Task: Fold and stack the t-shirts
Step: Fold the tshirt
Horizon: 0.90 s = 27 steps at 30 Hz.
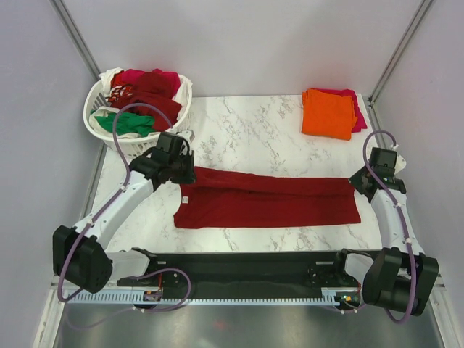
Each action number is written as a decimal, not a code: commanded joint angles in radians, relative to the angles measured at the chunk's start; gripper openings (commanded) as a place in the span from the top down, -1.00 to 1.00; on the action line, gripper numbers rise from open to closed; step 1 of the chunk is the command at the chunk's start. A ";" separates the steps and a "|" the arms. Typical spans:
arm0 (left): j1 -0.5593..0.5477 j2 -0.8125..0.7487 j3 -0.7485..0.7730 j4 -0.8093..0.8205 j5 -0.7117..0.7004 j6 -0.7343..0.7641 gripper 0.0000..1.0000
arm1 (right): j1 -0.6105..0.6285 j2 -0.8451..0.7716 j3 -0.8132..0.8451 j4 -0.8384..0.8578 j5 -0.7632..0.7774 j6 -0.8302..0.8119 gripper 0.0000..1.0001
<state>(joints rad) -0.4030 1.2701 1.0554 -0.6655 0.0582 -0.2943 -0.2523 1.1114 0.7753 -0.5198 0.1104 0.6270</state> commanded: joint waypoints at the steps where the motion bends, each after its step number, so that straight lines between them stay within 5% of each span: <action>1: -0.011 -0.067 -0.040 -0.002 0.008 -0.032 0.95 | -0.016 -0.042 -0.030 -0.005 -0.008 0.008 1.00; 9: -0.020 -0.086 -0.149 -0.003 0.002 -0.060 0.91 | -0.048 -0.084 -0.117 -0.011 0.023 0.028 0.96; 12: -0.020 -0.063 -0.173 -0.020 0.017 -0.078 0.75 | -0.076 -0.064 -0.142 -0.011 -0.006 0.037 0.39; 13: -0.022 -0.049 -0.179 -0.032 0.028 -0.080 0.64 | -0.084 -0.055 -0.151 -0.011 -0.011 0.046 -0.25; 15: -0.029 -0.037 -0.178 -0.049 0.049 -0.080 0.13 | -0.100 -0.048 -0.145 -0.013 -0.032 0.046 -0.84; 16: -0.036 -0.031 -0.176 -0.058 0.055 -0.072 -0.05 | -0.100 -0.053 -0.136 -0.013 -0.032 0.043 -0.95; 18: -0.055 -0.041 -0.155 -0.091 0.042 -0.074 -0.74 | -0.100 -0.070 -0.120 -0.022 -0.012 0.034 -0.96; 19: -0.060 -0.054 -0.134 -0.098 0.023 -0.081 -0.84 | -0.099 -0.096 -0.104 -0.035 -0.002 0.034 -0.96; 24: -0.066 -0.086 -0.066 -0.106 -0.082 -0.092 -0.75 | -0.097 -0.173 -0.084 -0.008 -0.102 0.046 -0.96; 27: -0.068 -0.036 -0.048 -0.080 -0.115 -0.091 -0.51 | -0.071 -0.193 -0.087 0.046 -0.185 0.037 -0.90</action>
<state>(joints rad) -0.4679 1.2133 0.9627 -0.7689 0.0109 -0.3691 -0.3428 0.9405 0.6510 -0.5388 0.0315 0.6624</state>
